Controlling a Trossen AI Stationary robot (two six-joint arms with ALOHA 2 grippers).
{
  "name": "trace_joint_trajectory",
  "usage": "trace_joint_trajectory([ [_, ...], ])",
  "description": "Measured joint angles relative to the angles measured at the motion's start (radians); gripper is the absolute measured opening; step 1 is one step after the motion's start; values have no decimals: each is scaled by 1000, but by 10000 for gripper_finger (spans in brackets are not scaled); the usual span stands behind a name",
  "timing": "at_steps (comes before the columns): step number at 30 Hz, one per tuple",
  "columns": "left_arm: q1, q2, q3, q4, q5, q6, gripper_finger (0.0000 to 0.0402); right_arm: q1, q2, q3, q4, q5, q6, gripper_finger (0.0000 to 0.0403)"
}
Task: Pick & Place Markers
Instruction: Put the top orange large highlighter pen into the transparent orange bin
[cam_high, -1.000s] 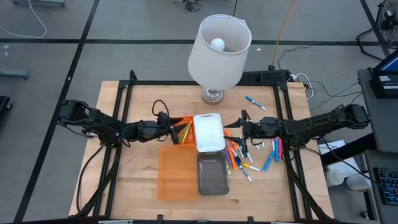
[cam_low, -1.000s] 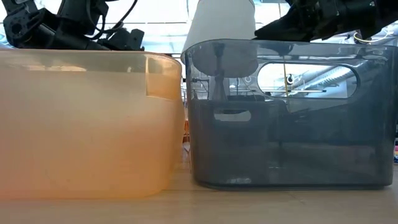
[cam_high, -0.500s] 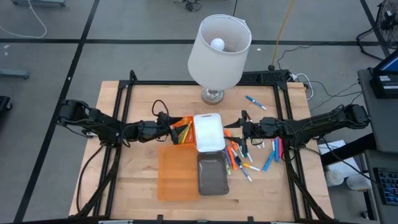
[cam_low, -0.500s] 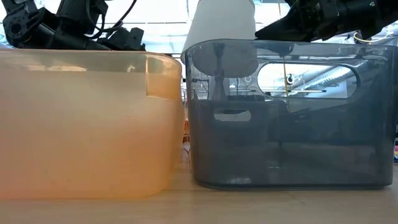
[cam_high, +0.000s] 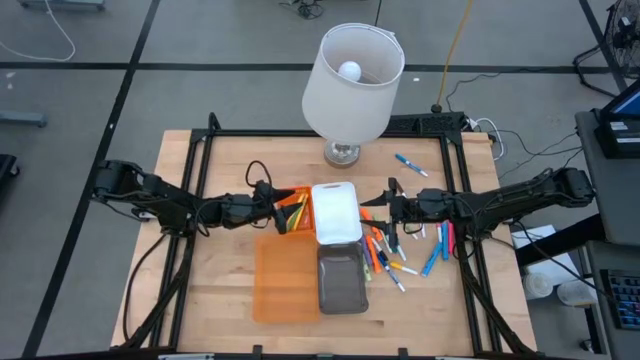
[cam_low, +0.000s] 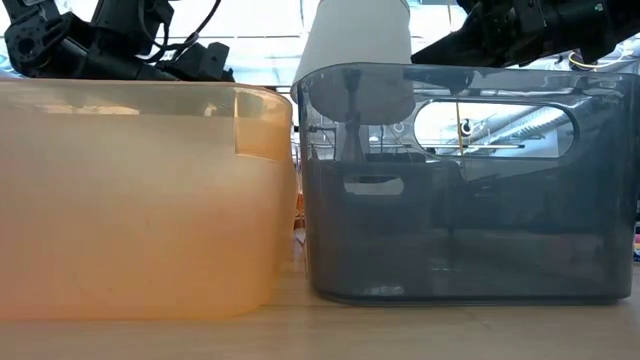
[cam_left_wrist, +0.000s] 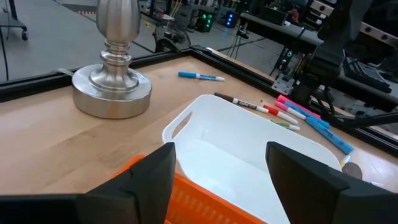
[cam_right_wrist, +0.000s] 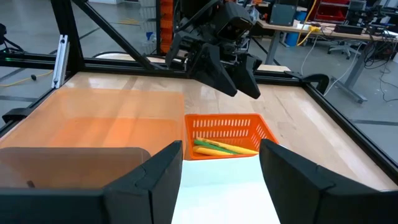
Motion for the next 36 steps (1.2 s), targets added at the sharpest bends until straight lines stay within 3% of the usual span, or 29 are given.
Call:
trace_joint_trajectory([
  [8, 0, -14, 0, 5, 24, 53, 260, 0, -40, 0, -72, 0, 38, 201],
  [16, -27, -165, 0, 5, 315, 337, 233, 0, -186, 0, -258, 0, 126, 201],
  [21, -78, -261, 0, -31, 454, 369, 217, 8, -234, 0, -400, -3, 183, 201],
  [25, -110, -336, 0, -100, 442, 416, 209, 34, -205, 0, -445, 8, 236, 201],
  [27, -116, -372, 0, -129, 397, 461, 207, 50, -167, 0, -455, 64, 275, 201],
  [30, -117, -410, 0, -150, 318, 496, 210, 69, -73, 1, -457, 169, 297, 201],
  [36, -116, -433, 0, -165, 238, 493, 215, 70, 159, 106, -586, 182, 365, 201],
])
